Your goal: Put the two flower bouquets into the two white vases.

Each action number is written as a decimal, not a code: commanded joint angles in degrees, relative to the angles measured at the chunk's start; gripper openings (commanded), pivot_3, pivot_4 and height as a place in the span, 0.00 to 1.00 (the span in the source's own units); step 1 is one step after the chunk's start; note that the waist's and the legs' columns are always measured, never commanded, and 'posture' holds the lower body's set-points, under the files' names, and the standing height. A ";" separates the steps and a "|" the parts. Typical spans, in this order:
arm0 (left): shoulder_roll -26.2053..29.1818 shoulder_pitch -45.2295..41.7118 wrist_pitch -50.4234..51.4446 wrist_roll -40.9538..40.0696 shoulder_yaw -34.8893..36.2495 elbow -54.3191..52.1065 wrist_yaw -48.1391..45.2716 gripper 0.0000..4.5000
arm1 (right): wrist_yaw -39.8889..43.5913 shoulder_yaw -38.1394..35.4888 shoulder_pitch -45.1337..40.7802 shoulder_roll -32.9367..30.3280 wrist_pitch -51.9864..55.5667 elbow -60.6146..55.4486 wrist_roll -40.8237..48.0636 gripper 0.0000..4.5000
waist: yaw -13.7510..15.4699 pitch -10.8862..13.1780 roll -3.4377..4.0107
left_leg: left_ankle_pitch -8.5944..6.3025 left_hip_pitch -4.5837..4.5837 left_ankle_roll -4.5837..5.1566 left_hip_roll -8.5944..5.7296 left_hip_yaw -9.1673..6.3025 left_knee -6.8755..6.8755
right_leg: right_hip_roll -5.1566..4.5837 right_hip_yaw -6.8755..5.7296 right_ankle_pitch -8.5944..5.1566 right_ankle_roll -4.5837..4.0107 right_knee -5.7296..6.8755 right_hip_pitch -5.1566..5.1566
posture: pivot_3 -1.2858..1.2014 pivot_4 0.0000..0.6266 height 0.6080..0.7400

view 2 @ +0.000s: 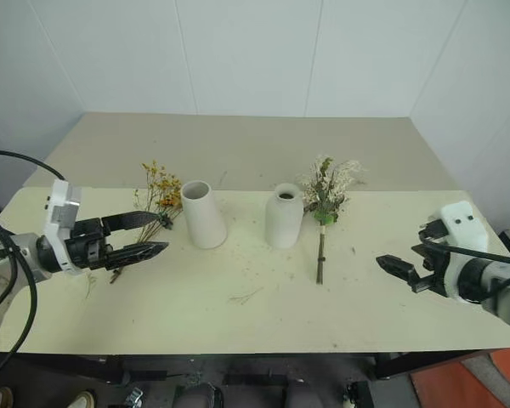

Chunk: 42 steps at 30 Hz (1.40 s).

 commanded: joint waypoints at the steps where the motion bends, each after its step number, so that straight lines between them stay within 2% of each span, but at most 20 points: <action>1: 1.21 0.24 -1.64 0.48 2.43 0.28 -1.21 0.99 | 2.25 -2.52 -0.26 -1.55 -1.54 -1.12 -0.51 0.99 | -0.14 0.00 0.00 | 0.00 0.02 0.00 0.01 0.00 0.00 | 0.02 0.00 0.00 0.00 0.00 0.01 | 0.52 0.24 1.00; 11: 2.09 -0.26 -0.38 -0.37 2.28 -0.86 -2.60 0.99 | 6.03 -3.57 1.76 1.33 -8.84 -3.76 -2.66 0.99 | -0.02 0.00 0.00 | 0.00 0.00 0.00 0.03 0.00 0.00 | 0.03 0.01 0.00 0.00 0.02 0.00 | 0.52 0.24 1.00; 13: 1.06 -2.44 -0.47 -0.48 1.65 -1.08 -0.68 0.99 | 4.70 -2.07 -0.93 2.73 -7.96 -2.42 -1.27 0.99 | -0.02 0.00 -0.01 | 0.00 -0.01 0.00 0.02 0.01 0.00 | 0.02 0.01 0.00 0.00 0.01 0.00 | 0.52 0.24 1.00; 15: -0.08 -5.23 -0.11 -1.10 0.53 -1.12 0.68 0.99 | 3.09 1.45 -4.71 3.97 -6.63 -1.16 -0.76 0.99 | -0.03 0.01 -0.01 | 0.00 0.00 0.00 0.02 0.01 0.05 | 0.02 0.01 0.02 0.02 0.04 0.00 | 0.52 0.24 1.00; 17: -1.43 -8.99 -0.08 -0.45 -2.08 -1.13 1.43 0.99 | 0.00 7.97 -10.35 6.03 -4.20 1.24 -2.08 0.99 | -0.12 0.02 -0.03 | 0.03 0.05 -0.03 0.02 0.00 0.12 | 0.04 0.01 0.07 0.02 0.08 0.06 | 0.52 0.24 1.00; 19: -2.30 -13.13 -1.26 2.28 -6.39 -1.13 0.86 0.99 | -4.58 15.87 -16.95 9.24 -1.94 5.50 -6.03 0.99 | -0.33 0.02 -0.05 | 0.07 0.16 -0.04 0.03 -0.01 0.17 | 0.07 0.01 0.16 -0.02 0.06 0.20 | 0.52 0.24 1.00; 24: -2.82 -20.24 -4.76 7.52 -13.75 1.56 -4.08 0.99 | -9.59 26.75 -28.68 15.03 -1.77 17.92 -14.56 0.99 | -0.29 0.04 -0.03 | 0.18 0.05 -0.08 0.02 -0.01 0.20 | 0.14 0.08 0.31 -0.09 0.08 0.06 | 0.52 0.24 1.00; 28: -3.71 -21.78 -6.35 9.36 -15.52 3.71 -5.86 0.99 | -9.72 31.04 -33.84 18.18 -2.57 24.68 -18.50 0.99 | -0.15 0.03 -0.01 | 0.20 -0.60 -0.08 0.01 -0.01 0.21 | 0.14 0.11 0.33 -0.08 0.21 -0.71 | 0.52 0.24 1.00; 32: -4.31 -20.84 -7.87 11.44 -16.83 4.83 -7.24 0.99 | -9.78 35.07 -37.37 21.61 -4.02 30.14 -22.85 0.99 | -0.23 0.03 0.00 | 0.20 -0.77 -0.07 0.04 -0.02 0.20 | 0.15 0.05 0.34 -0.09 0.17 -0.82 | 0.52 0.24 1.00; 37: -4.58 -19.34 -8.59 12.60 -16.83 5.68 -8.22 0.99 | -10.50 34.22 -40.42 26.59 -6.51 35.76 -25.71 0.99 | -0.24 0.04 0.00 | 0.20 -0.86 -0.07 0.03 -0.01 0.21 | 0.11 0.02 0.35 -0.06 0.14 -0.84 | 0.52 0.24 1.00; 40: -4.84 -18.92 -9.21 13.44 -16.75 6.36 -8.43 1.00 | -10.20 34.83 -42.52 28.54 -8.58 40.49 -28.02 0.87 | -0.24 0.05 0.02 | 0.20 -0.83 -0.07 0.04 -0.02 0.21 | 0.10 -0.01 0.35 -0.07 0.17 -0.84 | 0.52 0.24 1.00; 42: -4.98 -18.49 -9.38 13.89 -16.62 6.38 -8.45 1.00 | -9.06 35.86 -43.32 28.89 -9.60 42.05 -29.24 0.70 | -0.10 0.05 0.02 | 0.20 -0.80 -0.08 0.04 -0.02 0.21 | 0.10 -0.03 0.35 -0.07 0.22 -0.83 | 0.52 0.24 1.00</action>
